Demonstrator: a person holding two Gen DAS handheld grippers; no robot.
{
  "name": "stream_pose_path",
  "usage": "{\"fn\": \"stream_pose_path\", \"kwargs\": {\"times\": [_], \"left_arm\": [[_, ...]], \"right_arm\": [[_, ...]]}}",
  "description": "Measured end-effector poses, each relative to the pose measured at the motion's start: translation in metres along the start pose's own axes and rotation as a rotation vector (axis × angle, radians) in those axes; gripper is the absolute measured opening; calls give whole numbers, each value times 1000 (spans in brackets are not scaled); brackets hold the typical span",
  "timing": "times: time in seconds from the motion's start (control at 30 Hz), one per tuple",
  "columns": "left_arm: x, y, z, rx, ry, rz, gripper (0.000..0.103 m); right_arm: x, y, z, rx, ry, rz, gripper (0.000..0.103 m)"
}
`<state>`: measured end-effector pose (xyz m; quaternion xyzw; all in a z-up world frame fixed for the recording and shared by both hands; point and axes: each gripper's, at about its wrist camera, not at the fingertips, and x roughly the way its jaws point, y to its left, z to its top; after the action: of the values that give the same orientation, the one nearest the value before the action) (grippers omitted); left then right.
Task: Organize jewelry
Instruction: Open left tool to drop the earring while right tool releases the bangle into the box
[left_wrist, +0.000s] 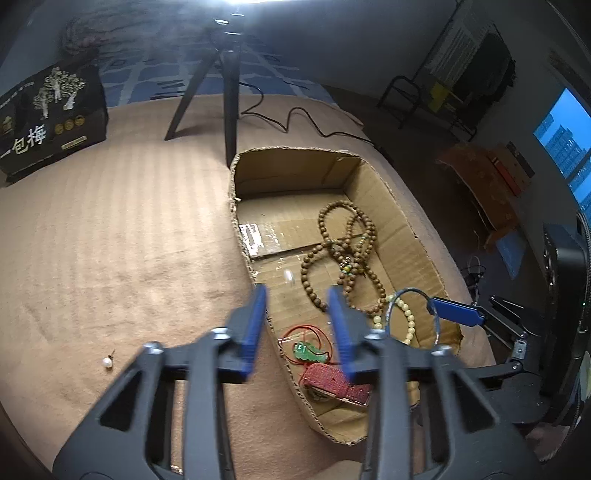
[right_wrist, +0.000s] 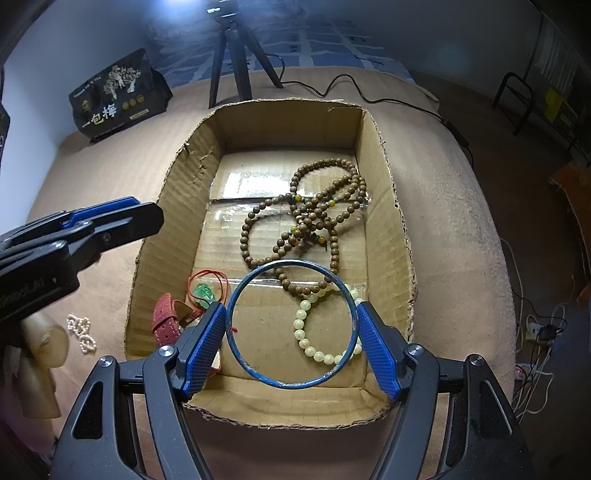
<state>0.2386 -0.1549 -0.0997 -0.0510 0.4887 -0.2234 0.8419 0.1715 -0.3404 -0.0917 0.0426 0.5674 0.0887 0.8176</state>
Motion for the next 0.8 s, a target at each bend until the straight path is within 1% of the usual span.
{"fn": "stream_pose_path", "kwargs": {"times": [0.23, 0.53, 0.8], "left_arm": [[0, 1, 0, 1, 7, 8, 39], [-3, 0, -1, 2, 6, 14, 39], [-17, 12, -5, 10, -3, 38, 39]], "right_arm": [[-1, -1, 0, 4, -6, 23, 72], [-4, -1, 0, 4, -13, 16, 72], [-14, 15, 1, -33, -35, 13, 72]]}}
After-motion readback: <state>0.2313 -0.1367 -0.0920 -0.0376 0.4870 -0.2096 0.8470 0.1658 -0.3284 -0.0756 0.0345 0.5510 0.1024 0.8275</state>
